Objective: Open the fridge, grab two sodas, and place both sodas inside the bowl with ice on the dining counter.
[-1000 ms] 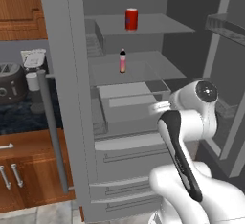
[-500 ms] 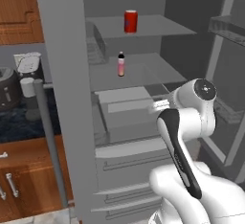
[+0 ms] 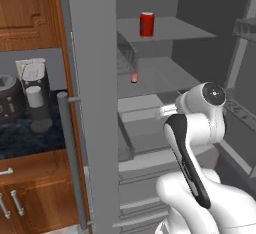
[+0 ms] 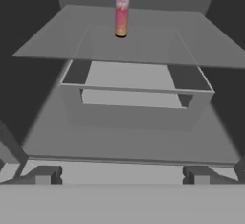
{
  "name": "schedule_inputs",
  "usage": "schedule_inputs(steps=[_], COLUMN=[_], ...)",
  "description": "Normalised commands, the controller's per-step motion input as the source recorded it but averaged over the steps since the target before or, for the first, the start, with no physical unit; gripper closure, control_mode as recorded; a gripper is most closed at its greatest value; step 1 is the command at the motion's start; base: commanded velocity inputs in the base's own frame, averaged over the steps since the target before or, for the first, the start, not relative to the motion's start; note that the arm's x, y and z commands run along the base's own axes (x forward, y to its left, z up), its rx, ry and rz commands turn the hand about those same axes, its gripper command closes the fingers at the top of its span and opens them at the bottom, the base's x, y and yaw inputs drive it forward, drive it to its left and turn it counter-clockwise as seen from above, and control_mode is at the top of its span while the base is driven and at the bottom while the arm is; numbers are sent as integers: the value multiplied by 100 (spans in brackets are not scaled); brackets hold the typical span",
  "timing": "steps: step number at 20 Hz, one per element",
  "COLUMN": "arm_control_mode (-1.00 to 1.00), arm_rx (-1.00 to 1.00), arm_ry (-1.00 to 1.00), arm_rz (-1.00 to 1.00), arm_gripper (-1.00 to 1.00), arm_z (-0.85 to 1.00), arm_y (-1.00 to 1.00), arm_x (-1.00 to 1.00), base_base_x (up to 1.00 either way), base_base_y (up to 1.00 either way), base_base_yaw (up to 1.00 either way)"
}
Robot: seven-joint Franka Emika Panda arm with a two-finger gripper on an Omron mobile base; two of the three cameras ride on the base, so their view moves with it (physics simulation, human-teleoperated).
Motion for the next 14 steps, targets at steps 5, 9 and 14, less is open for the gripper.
schedule_inputs(steps=[5, 9, 14], arm_control_mode=[100, 100, 100], arm_rx=[0, 0, 0], arm_ry=[0, 0, 0], arm_rz=[0, 0, 0], arm_gripper=[-100, -100, -100], arm_z=[0, 0, 0], arm_y=[0, 0, 0], arm_x=[0, 0, 0], base_base_x=[54, 45, 50], base_base_y=[-4, -8, 0], base_base_yaw=[0, 0, 0])
